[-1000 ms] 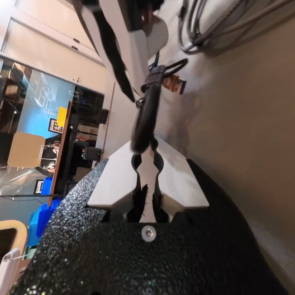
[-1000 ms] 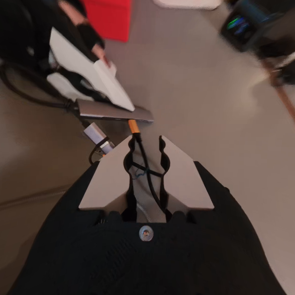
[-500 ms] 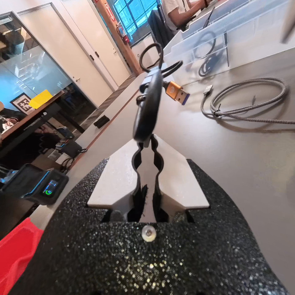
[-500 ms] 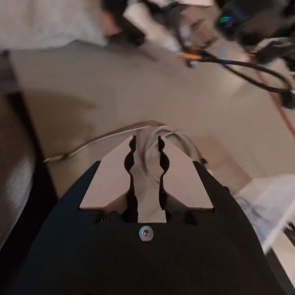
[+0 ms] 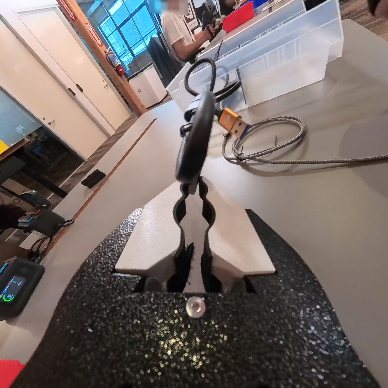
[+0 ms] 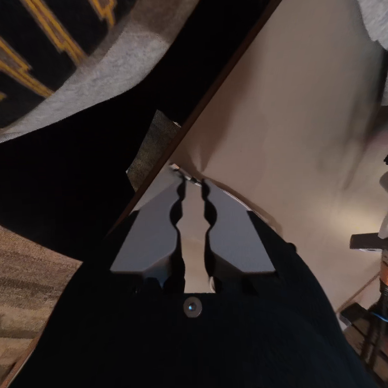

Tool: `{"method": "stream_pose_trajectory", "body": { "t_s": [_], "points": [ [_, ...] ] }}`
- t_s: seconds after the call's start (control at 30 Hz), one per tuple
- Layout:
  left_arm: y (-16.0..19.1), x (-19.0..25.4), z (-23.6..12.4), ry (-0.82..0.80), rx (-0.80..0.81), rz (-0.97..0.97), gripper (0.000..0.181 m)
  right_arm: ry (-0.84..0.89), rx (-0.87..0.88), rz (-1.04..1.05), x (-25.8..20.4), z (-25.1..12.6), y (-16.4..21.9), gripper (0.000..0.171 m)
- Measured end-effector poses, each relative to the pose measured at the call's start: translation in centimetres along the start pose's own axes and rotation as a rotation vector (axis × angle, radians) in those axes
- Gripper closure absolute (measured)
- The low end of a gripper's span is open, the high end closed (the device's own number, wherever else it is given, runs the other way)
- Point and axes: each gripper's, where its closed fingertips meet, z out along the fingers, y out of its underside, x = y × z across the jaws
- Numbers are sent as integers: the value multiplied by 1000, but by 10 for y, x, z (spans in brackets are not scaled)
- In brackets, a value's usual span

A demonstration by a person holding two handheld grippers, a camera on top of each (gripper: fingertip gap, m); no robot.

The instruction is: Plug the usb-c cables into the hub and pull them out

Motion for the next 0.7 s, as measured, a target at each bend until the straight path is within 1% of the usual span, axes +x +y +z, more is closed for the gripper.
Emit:
{"method": "stream_pose_trajectory", "body": {
  "t_s": [0.07, 0.13, 0.17, 0.23, 0.27, 0.37, 0.47, 0.5, 0.6, 0.7],
  "points": [
    [-1, 0, -1, 10, 7, -19, 174, 35, 22, 73, 10, 3, -4, 166],
    [-4, -1, -2, 23, 16, -79, 174, 162, 29, 205, 37, 1, 0, 168],
    [-9, -1, -3, 44, 37, -155, 174, 248, 33, 284, 55, -2, 5, 168],
    [-23, 1, -5, 114, 116, -326, 175, 397, 15, 470, 86, -8, 26, 168],
    [-26, 3, -6, 151, 131, -380, 174, 453, -6, 560, 98, -10, 39, 168],
    [-26, 12, -8, 271, 117, -501, 174, 565, -92, 801, 120, -7, 81, 168],
    [-19, 20, -7, 319, 57, -522, 174, 564, -96, 1011, 130, 6, 105, 168],
    [-17, 20, -7, 315, 45, -519, 174, 537, -64, 1050, 132, 12, 107, 163],
    [-13, 17, -7, 296, 28, -520, 174, 467, 116, 1062, 143, 20, 98, 148],
    [-10, 13, -8, 278, 16, -516, 174, 438, 293, 991, 152, 13, 93, 133]
  ]
}}
